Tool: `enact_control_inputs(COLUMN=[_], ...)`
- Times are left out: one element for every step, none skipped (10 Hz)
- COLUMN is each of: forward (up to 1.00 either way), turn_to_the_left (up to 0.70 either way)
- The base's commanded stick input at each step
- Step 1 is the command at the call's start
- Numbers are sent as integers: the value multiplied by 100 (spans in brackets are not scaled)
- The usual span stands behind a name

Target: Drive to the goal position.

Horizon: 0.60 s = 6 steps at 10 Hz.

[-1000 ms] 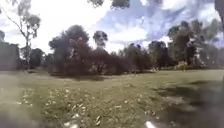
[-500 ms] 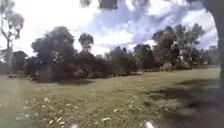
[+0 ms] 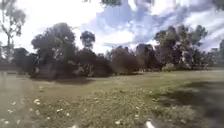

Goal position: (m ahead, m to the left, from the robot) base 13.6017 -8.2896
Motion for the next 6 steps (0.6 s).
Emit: enact_control_inputs(forward=[70, 70, 70, 70, 70, 70], turn_to_the_left=[-11, -35, -35, -35, -35, -26])
